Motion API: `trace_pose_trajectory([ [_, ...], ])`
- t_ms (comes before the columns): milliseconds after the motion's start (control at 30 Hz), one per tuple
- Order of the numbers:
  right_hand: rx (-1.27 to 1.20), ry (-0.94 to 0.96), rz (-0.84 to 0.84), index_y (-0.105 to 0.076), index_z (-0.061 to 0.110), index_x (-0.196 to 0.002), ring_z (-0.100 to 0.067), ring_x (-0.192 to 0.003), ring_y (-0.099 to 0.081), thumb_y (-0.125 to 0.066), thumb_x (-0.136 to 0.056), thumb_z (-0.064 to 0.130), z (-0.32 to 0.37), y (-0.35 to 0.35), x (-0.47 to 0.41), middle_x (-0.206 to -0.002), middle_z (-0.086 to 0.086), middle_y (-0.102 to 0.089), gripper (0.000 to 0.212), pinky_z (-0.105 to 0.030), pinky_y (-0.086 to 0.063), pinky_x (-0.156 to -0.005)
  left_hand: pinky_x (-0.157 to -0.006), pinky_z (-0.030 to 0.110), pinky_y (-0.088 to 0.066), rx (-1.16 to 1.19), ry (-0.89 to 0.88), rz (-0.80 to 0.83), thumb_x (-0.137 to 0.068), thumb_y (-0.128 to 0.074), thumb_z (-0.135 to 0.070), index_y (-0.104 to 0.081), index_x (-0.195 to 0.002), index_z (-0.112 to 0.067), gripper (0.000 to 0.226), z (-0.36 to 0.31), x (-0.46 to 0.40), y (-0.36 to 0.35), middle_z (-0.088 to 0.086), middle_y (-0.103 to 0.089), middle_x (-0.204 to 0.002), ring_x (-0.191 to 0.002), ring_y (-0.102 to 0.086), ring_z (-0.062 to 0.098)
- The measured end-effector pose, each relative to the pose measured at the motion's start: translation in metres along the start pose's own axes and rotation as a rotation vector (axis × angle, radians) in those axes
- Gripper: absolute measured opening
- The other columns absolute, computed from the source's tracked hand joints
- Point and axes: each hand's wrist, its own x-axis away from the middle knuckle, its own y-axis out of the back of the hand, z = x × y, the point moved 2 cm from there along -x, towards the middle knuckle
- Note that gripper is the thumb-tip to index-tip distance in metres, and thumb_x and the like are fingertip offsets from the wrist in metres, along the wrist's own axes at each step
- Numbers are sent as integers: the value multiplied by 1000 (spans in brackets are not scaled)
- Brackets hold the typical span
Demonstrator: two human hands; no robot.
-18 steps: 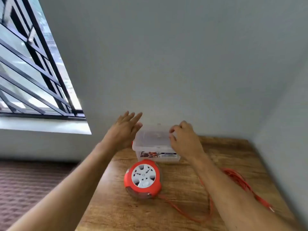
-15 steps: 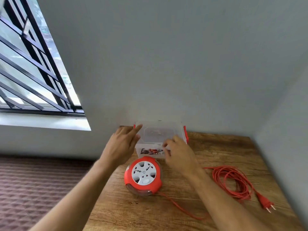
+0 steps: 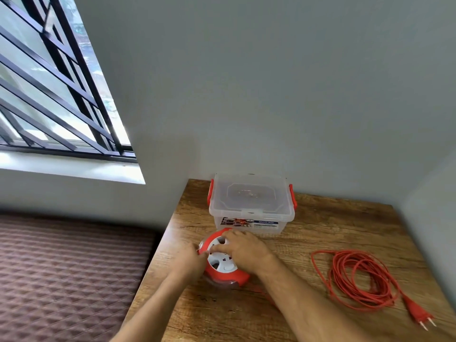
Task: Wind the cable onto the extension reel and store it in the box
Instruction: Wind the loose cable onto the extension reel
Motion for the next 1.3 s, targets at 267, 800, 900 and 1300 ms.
trace_pose_trajectory([
  [267, 19, 112, -82, -40, 45, -139, -28, -128, -41, -61, -96, 26, -3, -4, 7, -140, -3, -49, 52, -45, -35, -105, -91, 48, -62, 511, 132, 85, -106, -50, -20, -62, -118, -11, 20, 18, -4, -16, 10, -75, -102, -93, -72, 25],
  [800, 85, -39, -188, -29, 53, -139, -36, -113, -62, -64, -93, 41, -6, 4, 57, -140, -18, -51, 59, -48, -47, -91, -74, 41, -67, 809, -120, 244, -89, -77, -14, -74, -112, 1, 28, 6, 37, -8, 17, -83, -98, -91, -81, 32],
  [900, 131, -64, -176, -27, 51, -140, -37, -109, -65, -65, -92, 43, -10, 6, 60, -142, -20, -49, 61, -48, -49, -91, -72, 37, -66, 781, -136, 269, -90, -77, -13, -74, -112, 1, 26, 0, 34, -8, 16, -83, -96, -88, -81, 30],
  [1300, -518, -860, -268, -50, 33, -139, -27, -108, -65, -58, -78, 65, 26, 28, 81, -123, 0, -67, 69, -37, -51, -84, -56, 30, -65, 861, -232, 296, -92, -72, -4, -78, -100, 2, 12, 1, 47, -31, 12, -82, -79, -67, -80, 19],
])
